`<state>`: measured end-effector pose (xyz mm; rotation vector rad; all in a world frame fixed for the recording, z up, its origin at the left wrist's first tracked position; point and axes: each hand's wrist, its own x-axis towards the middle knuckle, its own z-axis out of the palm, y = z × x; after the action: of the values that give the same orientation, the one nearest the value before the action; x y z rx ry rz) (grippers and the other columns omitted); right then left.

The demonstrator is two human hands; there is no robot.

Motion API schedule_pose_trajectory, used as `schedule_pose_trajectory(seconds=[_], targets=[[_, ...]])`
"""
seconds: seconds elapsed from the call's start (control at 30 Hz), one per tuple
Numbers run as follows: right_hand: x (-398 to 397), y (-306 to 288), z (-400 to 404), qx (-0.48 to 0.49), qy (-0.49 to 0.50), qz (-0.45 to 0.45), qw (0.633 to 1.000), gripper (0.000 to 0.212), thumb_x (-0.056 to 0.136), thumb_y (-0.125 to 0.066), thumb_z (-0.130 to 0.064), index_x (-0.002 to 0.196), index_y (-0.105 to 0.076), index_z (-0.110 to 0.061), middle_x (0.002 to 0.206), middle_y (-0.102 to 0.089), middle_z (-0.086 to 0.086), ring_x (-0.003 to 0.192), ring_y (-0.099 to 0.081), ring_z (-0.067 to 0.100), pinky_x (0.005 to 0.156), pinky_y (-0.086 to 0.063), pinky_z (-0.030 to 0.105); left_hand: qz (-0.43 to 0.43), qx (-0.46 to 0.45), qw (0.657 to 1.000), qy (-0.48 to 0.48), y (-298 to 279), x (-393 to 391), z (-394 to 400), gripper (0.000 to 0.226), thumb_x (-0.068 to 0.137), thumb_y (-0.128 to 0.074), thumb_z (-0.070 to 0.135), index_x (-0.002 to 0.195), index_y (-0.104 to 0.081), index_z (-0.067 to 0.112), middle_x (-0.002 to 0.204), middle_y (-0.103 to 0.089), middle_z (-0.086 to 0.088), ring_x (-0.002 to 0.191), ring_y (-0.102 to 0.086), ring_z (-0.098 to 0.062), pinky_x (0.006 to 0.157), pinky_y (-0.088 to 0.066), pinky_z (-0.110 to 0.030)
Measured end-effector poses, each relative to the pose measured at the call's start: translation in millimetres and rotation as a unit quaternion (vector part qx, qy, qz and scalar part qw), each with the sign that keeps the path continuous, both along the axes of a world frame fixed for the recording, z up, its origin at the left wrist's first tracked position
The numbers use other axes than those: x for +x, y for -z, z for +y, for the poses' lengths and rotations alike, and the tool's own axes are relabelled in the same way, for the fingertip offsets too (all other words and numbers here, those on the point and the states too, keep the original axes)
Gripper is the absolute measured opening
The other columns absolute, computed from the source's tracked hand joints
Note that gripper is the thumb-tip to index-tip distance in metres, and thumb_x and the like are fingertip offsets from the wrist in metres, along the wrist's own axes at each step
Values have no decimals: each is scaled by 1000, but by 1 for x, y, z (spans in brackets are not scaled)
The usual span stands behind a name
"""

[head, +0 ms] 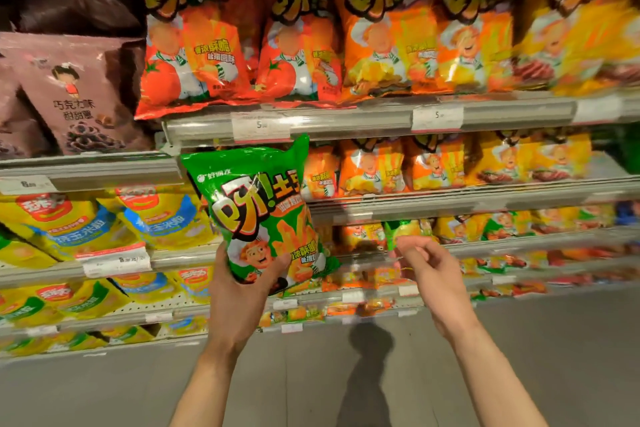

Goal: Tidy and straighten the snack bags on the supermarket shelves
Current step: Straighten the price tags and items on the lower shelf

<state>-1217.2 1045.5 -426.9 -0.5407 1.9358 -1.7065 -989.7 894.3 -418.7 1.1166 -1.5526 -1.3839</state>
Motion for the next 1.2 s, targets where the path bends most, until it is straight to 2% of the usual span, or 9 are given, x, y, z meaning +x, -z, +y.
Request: schedule_pose_trajectory(seconds=[0.1, 0.17, 0.3, 0.4, 0.53, 0.73, 0.9, 1.07, 1.2], targets=[[-29, -7, 31, -20, 3, 7, 1000, 16, 90, -75, -37, 96, -76, -22, 91, -74, 19, 84, -69, 31, 90, -54, 43, 13, 2, 1000, 17, -4, -34, 29, 60, 71, -86, 38, 125, -60, 28, 107, -77, 6, 99, -74, -14, 85, -60, -38], [-51, -7, 54, -43, 4, -12, 999, 16, 94, -73, -29, 99, -74, -14, 92, -72, 24, 86, -67, 35, 89, -53, 43, 25, -2, 999, 25, -4, -57, 50, 56, 74, -84, 33, 124, -61, 24, 106, -77, 3, 97, -74, -15, 78, -61, -31], [-99, -7, 104, -42, 18, -48, 998, 13, 99, -62, -7, 105, -69, 2, 83, -71, 16, 77, -62, 25, 65, -53, 23, 29, -10, 999, 45, -3, -108, 91, 47, 80, -83, 15, 122, -60, 14, 104, -75, -4, 92, -73, -20, 66, -58, -23], [-135, -4, 140, -54, 27, -65, 996, 20, 99, -62, -7, 109, -67, 10, 86, -68, 18, 77, -62, 24, 62, -53, 18, 32, -12, 997, 64, -3, -149, 121, 44, 79, -84, 9, 117, -63, 13, 102, -75, -5, 87, -73, -15, 63, -55, -16], [-175, 0, 176, -46, 53, -80, 994, 11, 100, -61, -6, 99, -71, -2, 81, -70, 9, 74, -63, 20, 62, -53, 18, 52, 20, 992, 115, -4, -199, 150, 43, 81, -75, -10, 119, -62, 7, 106, -76, -9, 86, -74, -6, 66, -58, -19], [-233, -4, 208, -39, 92, -79, 992, 15, 102, -56, -4, 94, -68, -5, 82, -67, 12, 70, -61, 20, 62, -50, 22, 48, 3, 986, 159, -6, -272, 166, 49, 78, -78, -4, 123, -60, 9, 99, -77, 5, 86, -73, -6, 68, -58, -19], [-283, -5, 234, -8, 133, -12, 991, 13, 101, -64, -18, 94, -75, -15, 89, -74, 14, 83, -69, 26, 84, -55, 43, 41, -27, 978, 203, -11, -338, 175, 49, 76, -83, 17, 121, -63, 22, 104, -77, 10, 95, -73, -8, 76, -59, -24], [-340, -20, 247, -20, 167, -20, 985, 8, 99, -65, -11, 101, -71, -7, 76, -75, 2, 70, -65, 18, 68, -56, 27, 34, -20, 967, 253, -19, -415, 193, 51, 74, -85, 24, 118, -61, 29, 99, -74, 26, 89, -71, 6, 69, -53, -9], [-387, -25, 261, -6, 168, 17, 986, 11, 97, -69, -21, 100, -75, -12, 95, -78, 9, 95, -72, 24, 95, -56, 39, 21, -19, 955, 294, -17, -471, 205, 53, 70, -88, 34, 115, -61, 32, 98, -73, 28, 87, -70, 7, 68, -54, -10]])
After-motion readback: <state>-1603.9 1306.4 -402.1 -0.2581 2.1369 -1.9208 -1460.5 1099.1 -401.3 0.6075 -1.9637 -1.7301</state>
